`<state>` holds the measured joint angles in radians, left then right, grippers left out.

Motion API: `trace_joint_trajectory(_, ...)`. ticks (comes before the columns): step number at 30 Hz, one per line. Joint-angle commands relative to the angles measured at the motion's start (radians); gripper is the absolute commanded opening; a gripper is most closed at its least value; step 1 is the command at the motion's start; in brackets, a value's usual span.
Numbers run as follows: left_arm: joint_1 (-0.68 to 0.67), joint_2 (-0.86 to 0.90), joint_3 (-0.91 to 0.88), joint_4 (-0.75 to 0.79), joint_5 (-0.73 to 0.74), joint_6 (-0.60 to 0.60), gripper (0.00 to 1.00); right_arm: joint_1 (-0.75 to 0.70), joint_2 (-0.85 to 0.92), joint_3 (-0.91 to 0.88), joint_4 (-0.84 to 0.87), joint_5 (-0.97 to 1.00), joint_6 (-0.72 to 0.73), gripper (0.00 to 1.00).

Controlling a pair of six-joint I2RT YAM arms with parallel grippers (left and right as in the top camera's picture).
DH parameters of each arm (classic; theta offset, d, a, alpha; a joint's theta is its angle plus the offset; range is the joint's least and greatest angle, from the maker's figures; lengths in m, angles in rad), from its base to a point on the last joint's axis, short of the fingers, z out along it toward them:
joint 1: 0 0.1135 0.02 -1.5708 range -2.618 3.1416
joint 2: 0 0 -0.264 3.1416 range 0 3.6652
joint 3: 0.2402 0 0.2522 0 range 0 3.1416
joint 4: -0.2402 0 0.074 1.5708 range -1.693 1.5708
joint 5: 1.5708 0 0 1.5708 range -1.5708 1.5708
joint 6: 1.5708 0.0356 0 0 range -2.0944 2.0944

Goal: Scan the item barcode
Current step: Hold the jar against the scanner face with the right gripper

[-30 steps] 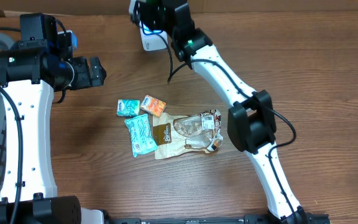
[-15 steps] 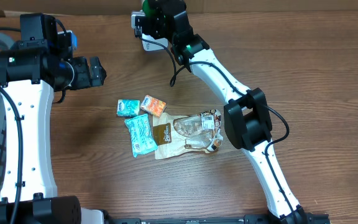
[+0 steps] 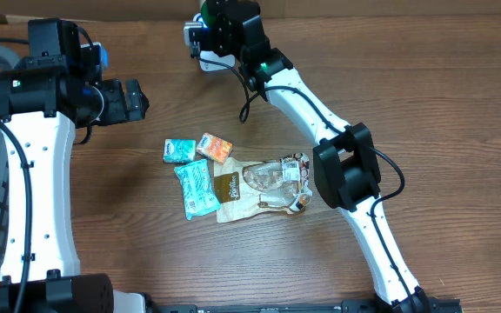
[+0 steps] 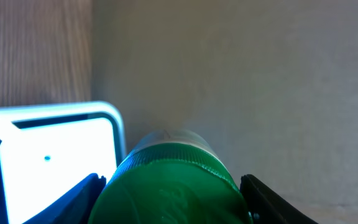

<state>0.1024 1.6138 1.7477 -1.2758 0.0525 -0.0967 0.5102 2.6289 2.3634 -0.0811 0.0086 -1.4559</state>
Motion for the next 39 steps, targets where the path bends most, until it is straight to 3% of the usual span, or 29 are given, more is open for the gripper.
trace_joint_trajectory(1,-0.005,-0.011,0.022,0.001,0.008,0.012,0.99,-0.003,-0.024,0.014,0.007,0.028,-0.098,0.12)
trace_joint_trajectory(20,-0.005,-0.011,0.022,0.001,0.007,0.012,1.00,0.019,-0.025,0.014,0.024,0.027,-0.122,0.12)
trace_joint_trajectory(29,-0.005,-0.011,0.022,0.001,0.007,0.012,0.99,0.027,-0.073,0.014,0.023,0.028,-0.068,0.12)
trace_joint_trajectory(34,-0.005,-0.011,0.022,0.000,0.008,0.012,0.99,0.027,-0.142,0.014,-0.037,0.023,0.013,0.12)
trace_joint_trajectory(39,-0.005,-0.011,0.022,0.001,0.008,0.012,0.99,0.027,-0.282,0.014,-0.200,0.019,0.312,0.12)
